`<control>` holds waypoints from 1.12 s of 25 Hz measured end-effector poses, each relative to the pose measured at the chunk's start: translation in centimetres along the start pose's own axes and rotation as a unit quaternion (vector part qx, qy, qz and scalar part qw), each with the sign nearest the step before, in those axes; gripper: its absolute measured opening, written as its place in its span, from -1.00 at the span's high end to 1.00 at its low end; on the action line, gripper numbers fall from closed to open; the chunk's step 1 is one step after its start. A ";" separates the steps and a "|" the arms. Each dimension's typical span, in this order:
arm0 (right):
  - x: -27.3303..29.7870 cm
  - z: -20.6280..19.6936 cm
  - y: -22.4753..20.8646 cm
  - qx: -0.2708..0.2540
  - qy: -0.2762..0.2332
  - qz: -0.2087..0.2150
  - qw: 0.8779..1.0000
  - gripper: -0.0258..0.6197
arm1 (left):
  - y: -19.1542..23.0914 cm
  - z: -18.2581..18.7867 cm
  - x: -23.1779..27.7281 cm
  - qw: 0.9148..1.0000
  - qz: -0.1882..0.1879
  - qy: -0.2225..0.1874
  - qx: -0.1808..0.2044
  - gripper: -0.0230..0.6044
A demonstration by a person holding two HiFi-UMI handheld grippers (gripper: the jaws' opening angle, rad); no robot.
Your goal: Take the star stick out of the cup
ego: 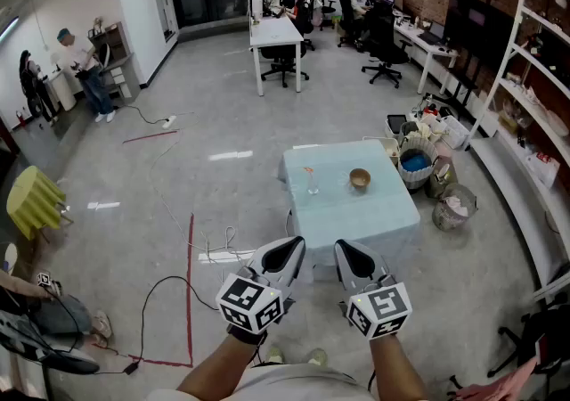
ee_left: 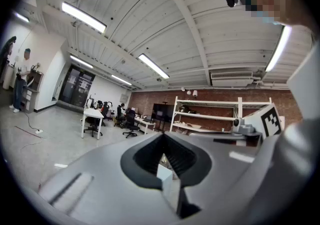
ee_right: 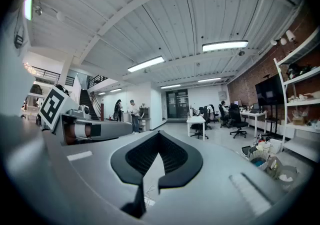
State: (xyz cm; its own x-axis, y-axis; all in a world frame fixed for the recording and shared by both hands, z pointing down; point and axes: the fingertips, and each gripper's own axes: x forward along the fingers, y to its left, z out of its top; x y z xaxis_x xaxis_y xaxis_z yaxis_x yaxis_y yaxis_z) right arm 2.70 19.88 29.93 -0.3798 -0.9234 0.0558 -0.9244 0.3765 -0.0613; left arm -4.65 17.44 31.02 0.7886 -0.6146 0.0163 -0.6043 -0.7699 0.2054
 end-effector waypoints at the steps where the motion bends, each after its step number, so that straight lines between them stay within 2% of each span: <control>1: 0.0 -0.1 0.0 0.000 0.000 0.001 1.000 0.89 | -0.1 -0.1 0.1 1.000 0.000 0.000 0.000 0.91; 14: -1.4 -0.3 -0.9 0.011 -0.012 0.012 1.000 0.89 | -1.7 -0.8 0.5 1.000 0.003 0.000 0.001 0.91; 28: -4.4 -1.6 -5.5 0.038 -0.031 0.013 0.999 0.89 | -3.6 -2.7 2.9 0.999 0.032 0.003 -0.008 0.91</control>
State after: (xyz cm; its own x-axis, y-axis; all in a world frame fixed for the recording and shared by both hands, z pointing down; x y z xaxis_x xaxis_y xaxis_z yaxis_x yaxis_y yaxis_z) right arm 9.42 21.96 31.67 -0.3991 -0.9169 -0.0086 -0.9077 0.3964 -0.1374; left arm 0.06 18.90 32.98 0.7490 -0.6616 0.0359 -0.6518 -0.7260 0.2193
